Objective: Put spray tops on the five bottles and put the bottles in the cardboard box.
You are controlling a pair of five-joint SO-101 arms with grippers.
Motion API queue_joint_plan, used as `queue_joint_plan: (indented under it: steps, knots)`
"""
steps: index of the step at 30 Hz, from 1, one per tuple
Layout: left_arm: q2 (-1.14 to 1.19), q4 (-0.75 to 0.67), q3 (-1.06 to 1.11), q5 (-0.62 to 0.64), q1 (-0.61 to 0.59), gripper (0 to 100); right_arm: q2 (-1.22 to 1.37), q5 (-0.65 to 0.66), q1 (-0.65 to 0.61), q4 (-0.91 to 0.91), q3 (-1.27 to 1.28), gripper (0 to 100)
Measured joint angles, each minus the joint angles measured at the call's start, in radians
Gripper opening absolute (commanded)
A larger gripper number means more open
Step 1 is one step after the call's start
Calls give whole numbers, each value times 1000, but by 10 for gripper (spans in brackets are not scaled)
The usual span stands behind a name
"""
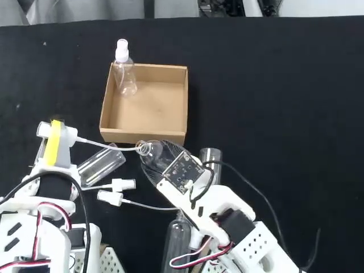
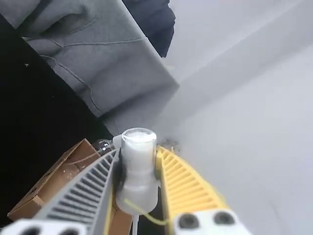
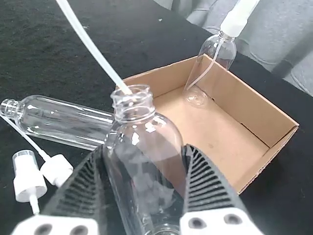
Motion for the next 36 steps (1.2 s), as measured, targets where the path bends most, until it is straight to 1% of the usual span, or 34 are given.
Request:
queue_joint_plan:
  steps: [4,12,23,26,33,36]
  knots:
    - [0,-2,35,0,-2,29,0,0,0,0,5,25]
    - [0,-87,141,0,0,29,0,0,0,0,5,25]
    - [0,-103,152,0,0,29,0,2,0,0,6,25]
    - [0,-103,163,18,0,29,0,5,0,0,6,25]
    - [0,-201,269,26,0,29,0,5,-15,0,6,25]
    - [0,-216,287,26,5,29,0,6,-15,0,6,25]
